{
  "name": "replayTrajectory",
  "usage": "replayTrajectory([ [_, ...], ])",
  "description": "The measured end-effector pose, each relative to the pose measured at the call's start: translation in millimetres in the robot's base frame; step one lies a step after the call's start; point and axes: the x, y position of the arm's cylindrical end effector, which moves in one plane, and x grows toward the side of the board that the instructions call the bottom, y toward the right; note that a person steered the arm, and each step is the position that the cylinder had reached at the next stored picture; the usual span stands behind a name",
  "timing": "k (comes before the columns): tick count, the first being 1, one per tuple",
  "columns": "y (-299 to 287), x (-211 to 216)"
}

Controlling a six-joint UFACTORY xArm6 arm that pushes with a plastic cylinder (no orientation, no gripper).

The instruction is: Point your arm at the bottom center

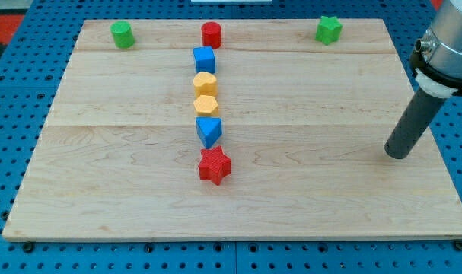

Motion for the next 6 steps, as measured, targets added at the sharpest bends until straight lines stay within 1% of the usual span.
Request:
replayTrajectory([
  [2, 0.0, 2.3],
  [3, -28.4, 39.9],
  [4, -104.6, 89.7],
  [5, -202.9, 100.7],
  [6, -279.4, 100.6],
])
